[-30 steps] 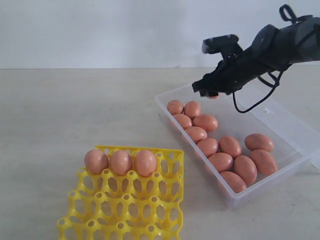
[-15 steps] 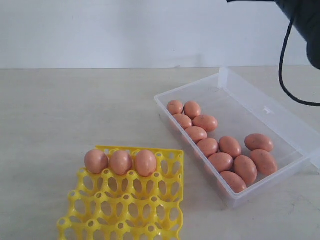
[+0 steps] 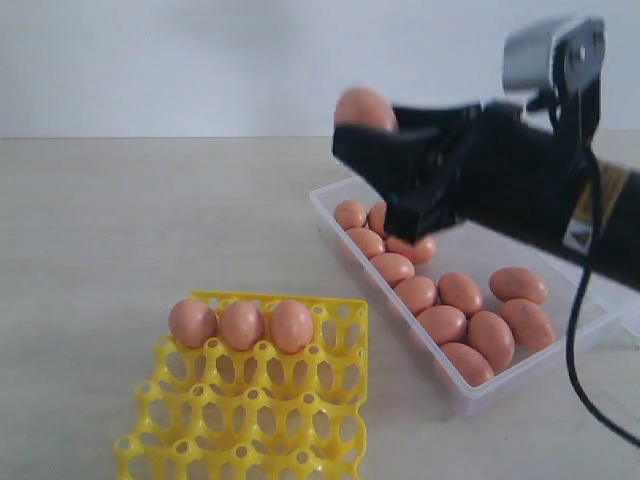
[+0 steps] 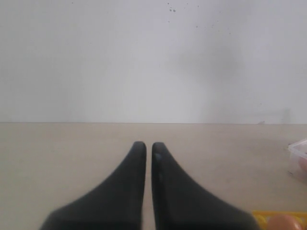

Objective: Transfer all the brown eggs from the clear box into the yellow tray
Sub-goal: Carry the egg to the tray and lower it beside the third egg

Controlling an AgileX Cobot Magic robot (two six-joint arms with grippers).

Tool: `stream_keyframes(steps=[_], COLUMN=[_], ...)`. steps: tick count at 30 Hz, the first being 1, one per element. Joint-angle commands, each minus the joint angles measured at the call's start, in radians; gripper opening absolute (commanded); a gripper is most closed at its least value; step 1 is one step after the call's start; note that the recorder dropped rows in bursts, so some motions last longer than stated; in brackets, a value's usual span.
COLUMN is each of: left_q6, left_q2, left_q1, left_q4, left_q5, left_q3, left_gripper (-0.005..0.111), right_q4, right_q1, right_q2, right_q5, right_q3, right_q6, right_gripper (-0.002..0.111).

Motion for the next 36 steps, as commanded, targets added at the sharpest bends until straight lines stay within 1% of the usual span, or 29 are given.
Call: stream_keyframes(steps=[1, 4, 8, 11, 12, 13, 15, 18, 20, 21, 23, 26, 33, 36], left_q6=[-0.007, -0.007, -0.007, -0.007, -0.007, -0.007, -0.007, -0.007, -0.007, -0.007, -0.007, -0.007, -0.007, -0.007], left_q2=[-0.004, -0.004, -0.004, -0.004, -0.004, -0.004, -0.004, -0.004, -0.004, -0.004, -0.004, -0.004, -0.004, -0.004], left_q1=[0.001, 0.001, 0.001, 0.001, 0.001, 0.001, 0.001, 0.001, 0.001, 0.001, 0.001, 0.001, 0.001, 0.001], left_q4=[-0.003, -0.003, -0.003, -0.003, -0.003, -0.003, -0.003, -0.003, -0.003, -0.003, -0.003, -0.003, -0.003, -0.003], left_q5=[-0.005, -0.005, -0.006, -0.006, -0.006, -0.006, -0.006, -0.006, -0.006, -0.006, -0.006, -0.008, -0.008, -0.008], left_q3=[-0.003, -0.003, -0.003, -0.003, -0.003, -0.003, -0.003, -0.003, -0.003, -0.003, -0.003, -0.003, -0.003, -0.003], left_gripper=[0.004, 0.004, 0.004, 0.004, 0.004, 0.004, 0.004, 0.004, 0.004, 0.004, 0.004, 0.004, 0.004, 0.004], right_q4=[0.025, -0.035, -0.038, -0.066, -0.078, -0.104, -0.107, -0.134, -0.138, -0.14, -0.145, -0.178, -0.267, -0.263], right_q1=[0.0, 0.0, 0.0, 0.0, 0.0, 0.0, 0.0, 0.0, 0.0, 0.0, 0.0, 0.0, 0.0, 0.0], right_q2=[0.024, 0.081, 0.196, 0.291, 0.311, 0.354, 0.387, 0.399, 0.414, 0.429, 0.458, 0.478, 0.486, 0.486], right_q5=[0.002, -0.02, -0.033, -0.042, -0.056, -0.127, -0.187, -0.191, -0.179, -0.139, -0.074, -0.042, 0.01, 0.017], right_q3=[0.106, 0.105, 0.072, 0.044, 0.04, 0.038, 0.038, 0.038, 0.031, 0.007, -0.039, -0.082, -0.086, -0.086], right_q6=[-0.062, -0.058, -0.058, -0.014, -0.001, 0.012, 0.012, 0.014, -0.014, -0.016, 0.005, 0.043, 0.05, 0.05], right_gripper=[0.0, 0.0, 0.0, 0.0, 0.0, 0.0, 0.0, 0.0, 0.0, 0.0, 0.0, 0.0, 0.0, 0.0])
